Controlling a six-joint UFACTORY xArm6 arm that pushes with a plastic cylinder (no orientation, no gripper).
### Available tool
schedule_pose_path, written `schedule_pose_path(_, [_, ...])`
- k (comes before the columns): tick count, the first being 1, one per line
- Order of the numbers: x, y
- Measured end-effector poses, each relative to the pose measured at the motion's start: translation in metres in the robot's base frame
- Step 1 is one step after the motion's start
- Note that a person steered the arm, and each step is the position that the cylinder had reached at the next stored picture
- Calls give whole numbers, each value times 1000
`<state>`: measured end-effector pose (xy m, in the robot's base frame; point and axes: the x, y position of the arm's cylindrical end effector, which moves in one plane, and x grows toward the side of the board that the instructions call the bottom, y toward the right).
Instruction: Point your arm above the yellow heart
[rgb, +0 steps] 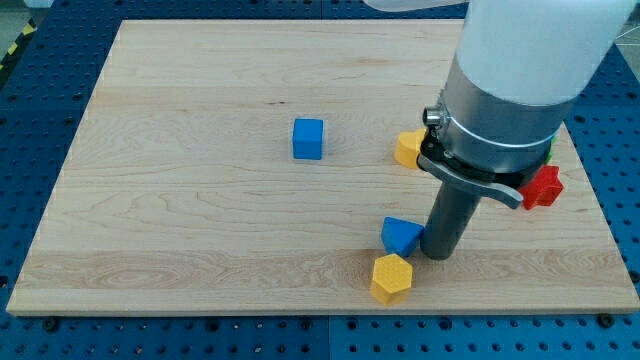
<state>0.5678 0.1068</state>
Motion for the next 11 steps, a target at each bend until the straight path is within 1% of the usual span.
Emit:
schedule_pose_path(2, [-1, -21])
schedule_pose_path(3, [-1, -19])
schedule_pose_path(4, [0, 28])
schedule_pose_path(5, [-13, 66])
schedule_pose_path(6, [-31, 68])
schedule_pose_path(7, [-33, 68])
schedule_pose_path(8, [-70, 68])
schedule_pose_path(9, [-125, 68])
schedule_pose_path(10, [-172, 67])
schedule_pose_path(11, [-187, 62])
